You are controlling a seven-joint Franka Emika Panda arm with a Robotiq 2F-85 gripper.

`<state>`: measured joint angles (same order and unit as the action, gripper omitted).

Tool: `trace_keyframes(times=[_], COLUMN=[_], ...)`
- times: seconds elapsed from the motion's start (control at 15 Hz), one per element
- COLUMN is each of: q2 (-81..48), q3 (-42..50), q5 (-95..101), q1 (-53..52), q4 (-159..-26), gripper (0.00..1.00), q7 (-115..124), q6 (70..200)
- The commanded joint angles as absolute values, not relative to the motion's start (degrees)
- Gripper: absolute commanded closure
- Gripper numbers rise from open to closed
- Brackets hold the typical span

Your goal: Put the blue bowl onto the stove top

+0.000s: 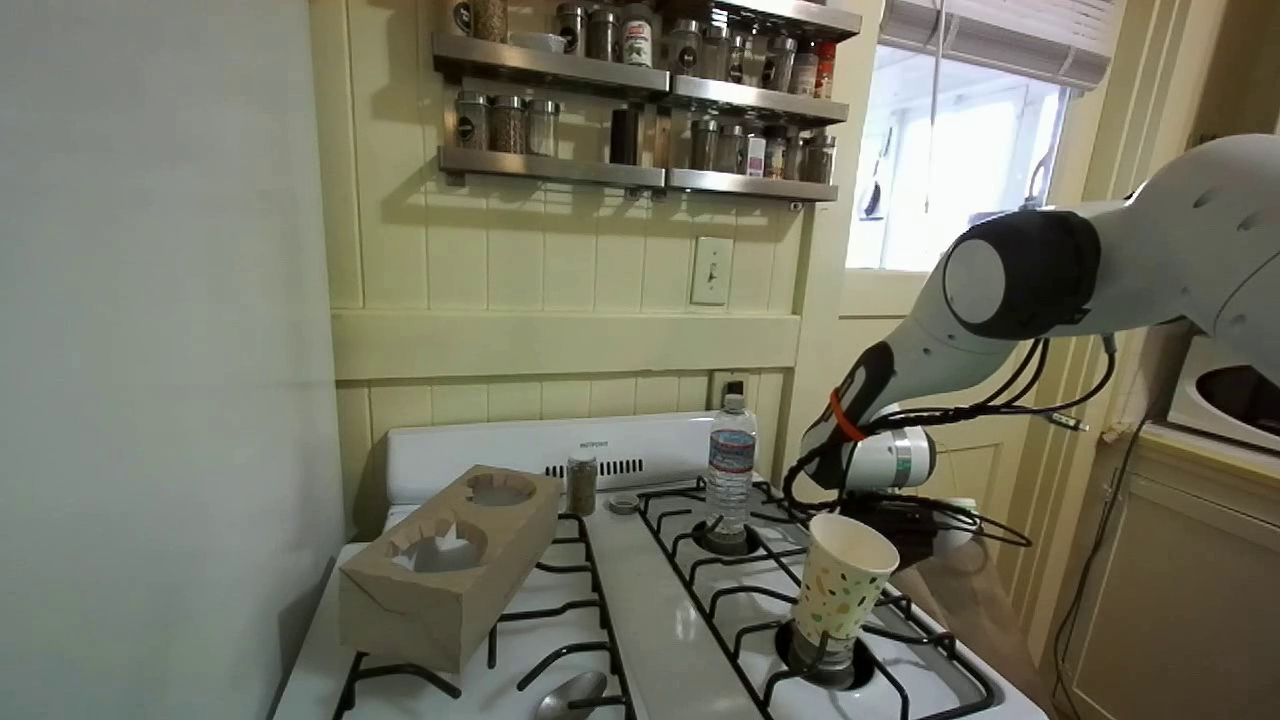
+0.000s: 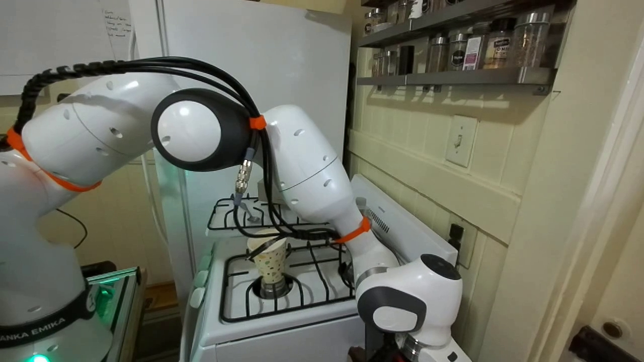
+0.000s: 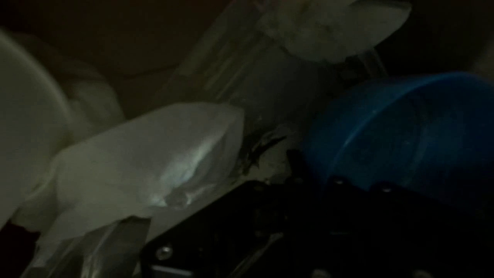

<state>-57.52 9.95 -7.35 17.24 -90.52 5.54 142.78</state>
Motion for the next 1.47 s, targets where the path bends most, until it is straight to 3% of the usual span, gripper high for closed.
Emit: trace_keyframes(times=[0.0,0.53,1.4], q2=[-57.2,-43.0,-33.2], q3=[10.2,6.8,0.6], q5=[-8.0,-11.4,-31.7], q1=[17.3,24.5,40.3], q4=[-91.1,-99.2,-98.9], gripper=[0.99,0.99,0.99], q7=[7.0,-3.5,-35.2], q6=[144.5,140.9,112.3])
